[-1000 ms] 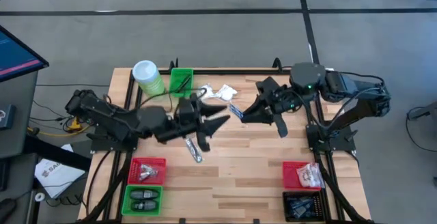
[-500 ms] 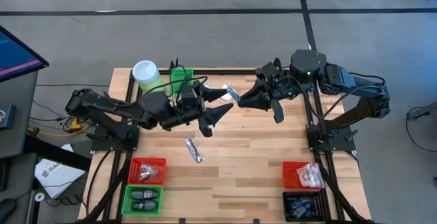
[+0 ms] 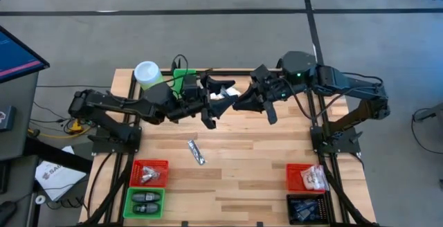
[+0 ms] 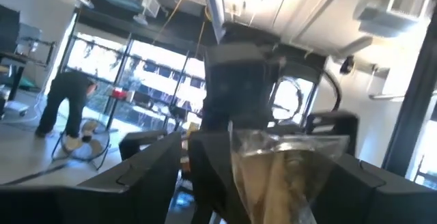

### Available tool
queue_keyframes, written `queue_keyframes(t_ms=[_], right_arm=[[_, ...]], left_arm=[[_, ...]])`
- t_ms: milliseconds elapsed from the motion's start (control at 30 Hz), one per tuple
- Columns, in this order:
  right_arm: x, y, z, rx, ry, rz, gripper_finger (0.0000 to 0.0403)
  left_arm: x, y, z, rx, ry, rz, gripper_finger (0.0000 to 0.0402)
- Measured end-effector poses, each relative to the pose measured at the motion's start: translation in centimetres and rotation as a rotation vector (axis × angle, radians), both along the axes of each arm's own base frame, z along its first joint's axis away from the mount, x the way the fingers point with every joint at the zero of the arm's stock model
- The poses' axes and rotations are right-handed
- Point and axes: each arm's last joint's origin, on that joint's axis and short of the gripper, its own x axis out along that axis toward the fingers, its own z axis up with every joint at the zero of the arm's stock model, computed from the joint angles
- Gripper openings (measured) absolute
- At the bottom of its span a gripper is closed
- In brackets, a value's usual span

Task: Pick & Place Travel size toiletries
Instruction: Put the nail cutter into the left red bin

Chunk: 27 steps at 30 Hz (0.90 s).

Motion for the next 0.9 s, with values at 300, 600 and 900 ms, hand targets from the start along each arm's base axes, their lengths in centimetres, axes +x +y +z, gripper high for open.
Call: queue_keyframes(t_ms=[300,600,900], right_arm=[[0.08,-0.30,0.34,0.004,-0.036,0.001,0.0043],[0.08,-0.28,0.36,0.005,-0.038,0.005,0.0043],[0.05,-0.58,0.35,0.004,-0.040,0.026,0.0083]], left_arm=[[0.14,-0.26,-0.24,0.007,0.014,-0.019,0.0264],[0.14,-0.15,-0.23,0.008,0.014,-0.015,0.0168],[0.15,-0.15,-0.22,-0.002,0.010,-0.027,0.0058]])
